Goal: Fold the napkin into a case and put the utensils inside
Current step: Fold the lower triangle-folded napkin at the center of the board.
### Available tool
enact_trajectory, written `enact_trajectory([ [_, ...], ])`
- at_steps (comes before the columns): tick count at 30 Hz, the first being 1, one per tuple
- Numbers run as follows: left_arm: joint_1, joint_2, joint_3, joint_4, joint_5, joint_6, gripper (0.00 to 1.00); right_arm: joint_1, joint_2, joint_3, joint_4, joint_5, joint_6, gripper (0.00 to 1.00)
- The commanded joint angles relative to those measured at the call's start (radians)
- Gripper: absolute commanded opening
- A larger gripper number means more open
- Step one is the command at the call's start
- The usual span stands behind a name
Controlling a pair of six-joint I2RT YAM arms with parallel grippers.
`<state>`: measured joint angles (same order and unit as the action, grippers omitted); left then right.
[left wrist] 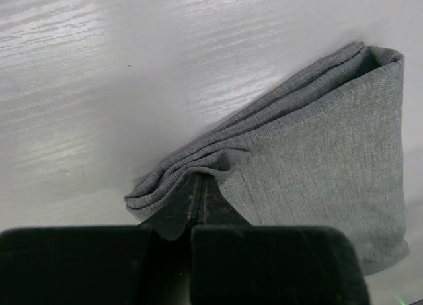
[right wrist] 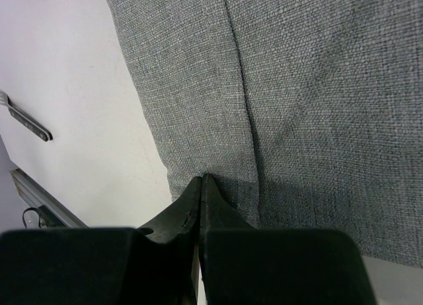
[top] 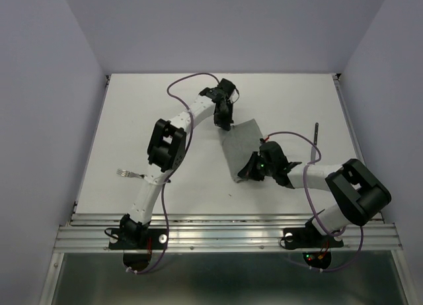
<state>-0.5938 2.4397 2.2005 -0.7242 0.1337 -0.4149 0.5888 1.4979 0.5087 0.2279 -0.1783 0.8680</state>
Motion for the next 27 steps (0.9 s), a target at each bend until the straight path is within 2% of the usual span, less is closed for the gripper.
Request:
enact_trajectory([
  [1, 0.0, 0.024, 0.047, 0.023, 0.05, 0.018, 0.0, 0.002, -0.011, -0.004, -0.11, 0.037, -0.02, 0.01],
  [9, 0.0, 0.055, 0.015, 0.043, 0.04, 0.004, 0.0, 0.002, -0.037, 0.025, -0.165, 0.043, -0.041, 0.01],
  [14, 0.0, 0.018, -0.036, 0.066, 0.047, 0.007, 0.0, 0.014, -0.143, 0.154, -0.353, 0.233, -0.116, 0.02],
  [17, 0.002, -0.004, -0.064, 0.075, 0.053, 0.019, 0.0, 0.014, -0.174, 0.217, -0.361, 0.299, -0.147, 0.04],
  [24, 0.002, -0.021, -0.102, 0.08, 0.058, 0.025, 0.0, -0.009, 0.004, 0.453, -0.335, 0.228, -0.196, 0.02],
  [27, 0.002, -0.024, -0.104, 0.078, 0.066, 0.022, 0.0, -0.009, 0.059, 0.461, -0.288, 0.097, -0.19, 0.01],
])
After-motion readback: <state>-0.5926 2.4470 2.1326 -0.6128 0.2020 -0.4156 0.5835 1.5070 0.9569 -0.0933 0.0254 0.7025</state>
